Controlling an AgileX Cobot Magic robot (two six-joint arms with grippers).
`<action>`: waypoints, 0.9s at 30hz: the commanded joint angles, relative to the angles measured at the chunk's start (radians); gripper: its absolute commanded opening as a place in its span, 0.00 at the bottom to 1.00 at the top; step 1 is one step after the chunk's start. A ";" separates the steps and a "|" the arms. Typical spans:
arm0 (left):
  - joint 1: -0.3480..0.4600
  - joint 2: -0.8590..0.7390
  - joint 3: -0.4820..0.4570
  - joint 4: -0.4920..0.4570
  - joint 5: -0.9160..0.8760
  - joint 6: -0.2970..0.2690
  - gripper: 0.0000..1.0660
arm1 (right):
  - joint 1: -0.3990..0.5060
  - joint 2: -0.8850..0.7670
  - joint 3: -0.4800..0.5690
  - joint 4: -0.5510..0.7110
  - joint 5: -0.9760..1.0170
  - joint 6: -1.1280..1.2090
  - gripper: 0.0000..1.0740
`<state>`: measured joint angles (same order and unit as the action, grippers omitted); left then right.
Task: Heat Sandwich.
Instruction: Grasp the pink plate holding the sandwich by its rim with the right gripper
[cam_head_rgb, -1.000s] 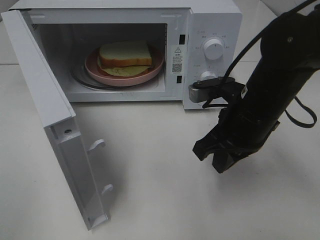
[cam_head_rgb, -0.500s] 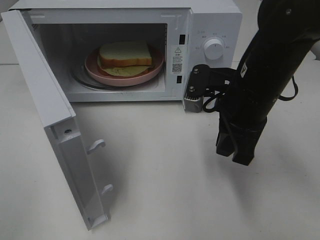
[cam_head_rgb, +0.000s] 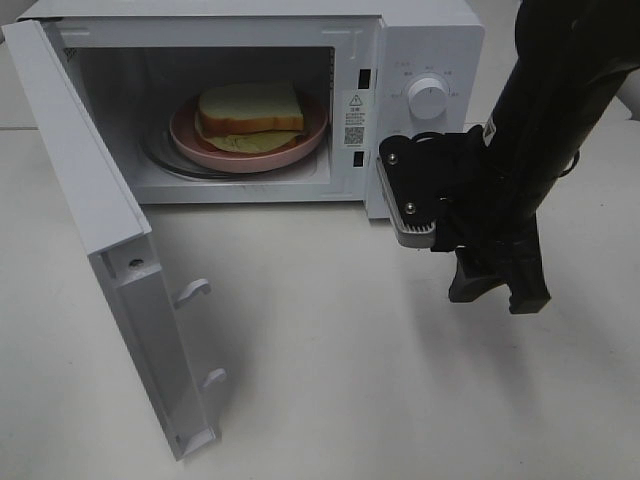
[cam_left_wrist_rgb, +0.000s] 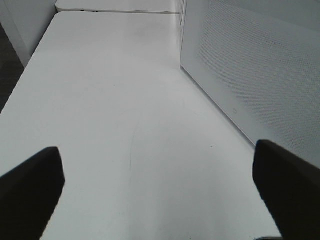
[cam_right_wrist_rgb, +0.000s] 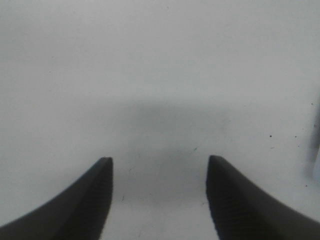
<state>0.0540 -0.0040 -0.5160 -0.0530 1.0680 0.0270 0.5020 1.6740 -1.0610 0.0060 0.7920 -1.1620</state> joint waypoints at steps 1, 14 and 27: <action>0.003 -0.008 0.001 -0.008 0.000 -0.004 0.92 | 0.003 -0.009 -0.004 -0.006 -0.016 0.127 0.76; 0.003 -0.008 0.001 -0.008 0.000 -0.004 0.92 | 0.003 -0.009 -0.004 -0.033 -0.018 0.167 0.85; 0.003 -0.008 0.001 -0.008 0.000 -0.004 0.92 | 0.085 -0.008 -0.019 -0.150 -0.116 0.167 0.81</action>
<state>0.0540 -0.0040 -0.5160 -0.0530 1.0680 0.0270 0.5830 1.6740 -1.0640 -0.1350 0.7000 -0.9900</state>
